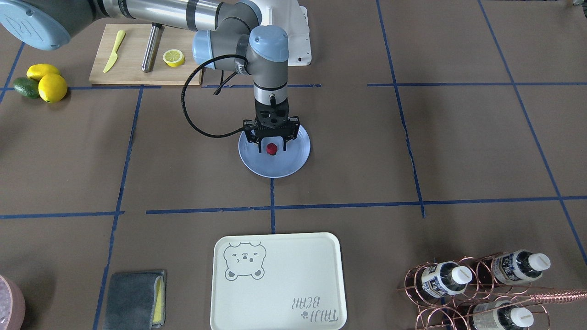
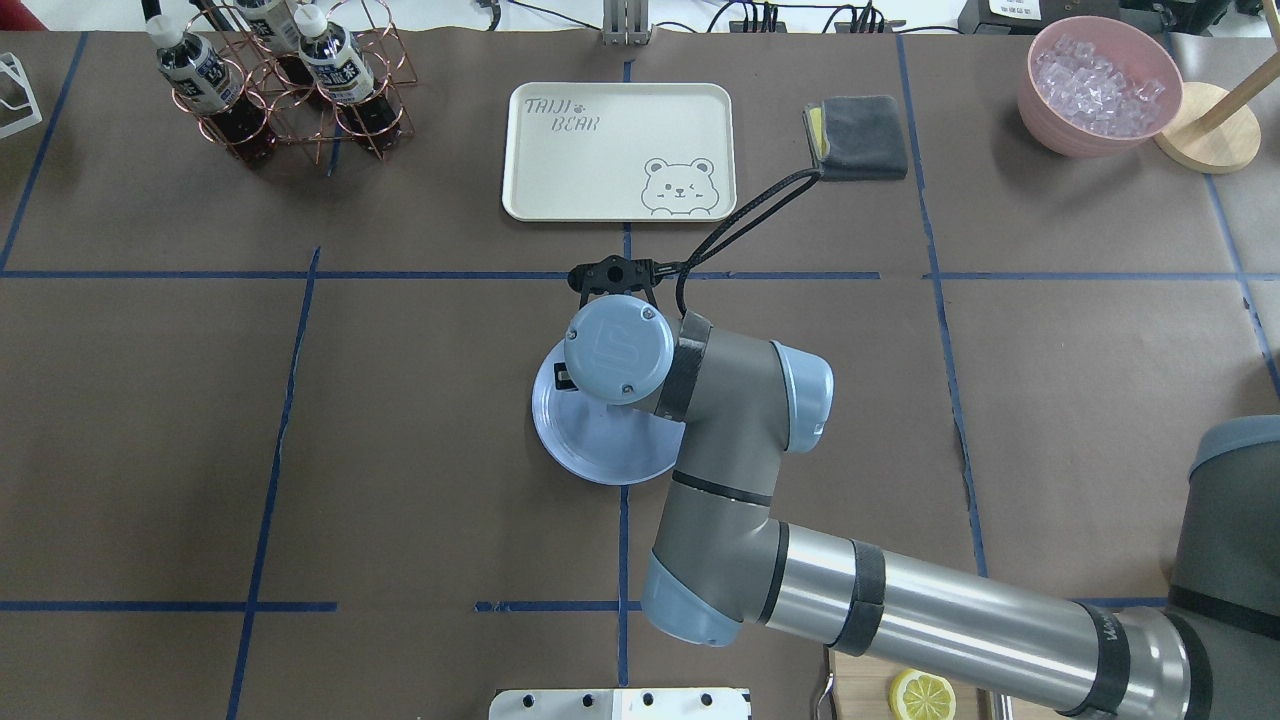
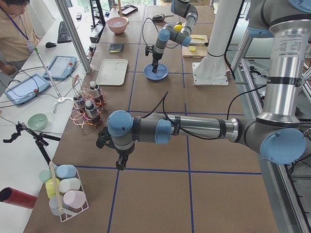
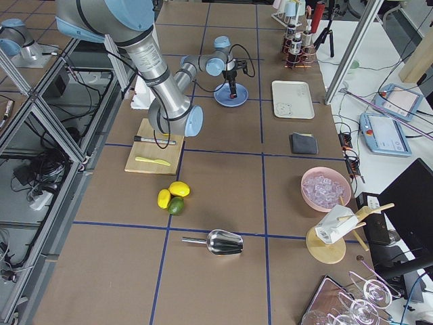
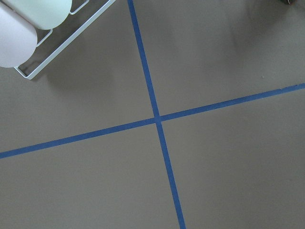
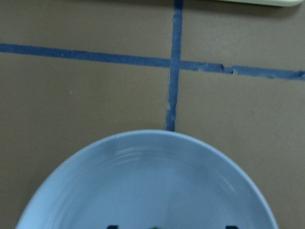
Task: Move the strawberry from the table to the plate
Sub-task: 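Open the right gripper to drop the strawberry onto the plate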
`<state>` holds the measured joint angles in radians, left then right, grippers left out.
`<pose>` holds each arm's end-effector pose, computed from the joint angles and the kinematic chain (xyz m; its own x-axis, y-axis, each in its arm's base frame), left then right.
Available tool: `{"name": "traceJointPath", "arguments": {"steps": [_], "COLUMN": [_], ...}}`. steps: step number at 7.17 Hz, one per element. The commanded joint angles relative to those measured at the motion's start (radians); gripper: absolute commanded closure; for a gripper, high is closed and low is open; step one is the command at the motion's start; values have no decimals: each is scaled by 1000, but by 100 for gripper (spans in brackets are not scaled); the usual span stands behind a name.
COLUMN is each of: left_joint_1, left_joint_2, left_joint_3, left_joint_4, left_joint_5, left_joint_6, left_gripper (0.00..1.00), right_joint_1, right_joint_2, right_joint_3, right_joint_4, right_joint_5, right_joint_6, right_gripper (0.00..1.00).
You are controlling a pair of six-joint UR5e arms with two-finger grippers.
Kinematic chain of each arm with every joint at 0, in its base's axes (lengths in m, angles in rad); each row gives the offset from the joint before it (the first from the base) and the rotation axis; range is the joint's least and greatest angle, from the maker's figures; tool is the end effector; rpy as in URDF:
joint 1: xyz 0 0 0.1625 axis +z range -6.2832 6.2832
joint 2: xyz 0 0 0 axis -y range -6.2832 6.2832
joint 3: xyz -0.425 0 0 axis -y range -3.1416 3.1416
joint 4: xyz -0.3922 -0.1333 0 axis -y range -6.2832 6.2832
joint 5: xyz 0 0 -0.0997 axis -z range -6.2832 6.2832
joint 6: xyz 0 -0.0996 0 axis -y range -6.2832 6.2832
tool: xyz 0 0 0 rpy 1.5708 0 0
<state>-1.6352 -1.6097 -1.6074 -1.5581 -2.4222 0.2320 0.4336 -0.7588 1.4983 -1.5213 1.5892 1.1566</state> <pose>-0.0912 -0.5064 0.6168 0.6577 0.2336 -0.7162 -0.0894 0.9682 0.2337 -0.6154 -0.4298 0.1900 0.7496 -0.0964 0.6549 -0.1164 0.9547 0.2737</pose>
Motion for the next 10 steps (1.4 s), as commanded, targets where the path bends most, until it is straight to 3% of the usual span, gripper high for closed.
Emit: {"name": "traceJointPath", "arguments": {"steps": [1, 2, 3, 4, 5, 6, 8, 10], "left_joint_1": [0, 0, -1, 0, -1, -2, -2, -2], "left_joint_2": [2, 2, 4, 4, 23, 31, 43, 65], "left_joint_3": [-2, 6, 6, 3, -6, -12, -25, -35], "left_joint_4": [10, 9, 12, 12, 10, 7, 4, 1], "left_joint_5": [0, 2, 2, 11, 11, 12, 14, 12], "left_joint_6": [0, 0, 0, 0, 0, 0, 1, 1], "left_gripper": [0, 0, 0, 0, 0, 0, 0, 0], "right_joint_1": [182, 332, 476, 629, 768, 892, 1051, 1208], "right_joint_2": [-68, -150, -301, -427, -535, -595, -791, -921], "right_joint_3": [45, 98, 209, 258, 255, 240, 240, 174], "right_joint_4": [-16, -17, -23, -28, -31, -57, -44, 36], "right_joint_5": [155, 319, 441, 530, 572, 571, 626, 605], "right_joint_6": [-255, -416, -618, -843, -1040, -1111, -1382, -1393], "right_gripper": [0, 0, 0, 0, 0, 0, 0, 0]}}
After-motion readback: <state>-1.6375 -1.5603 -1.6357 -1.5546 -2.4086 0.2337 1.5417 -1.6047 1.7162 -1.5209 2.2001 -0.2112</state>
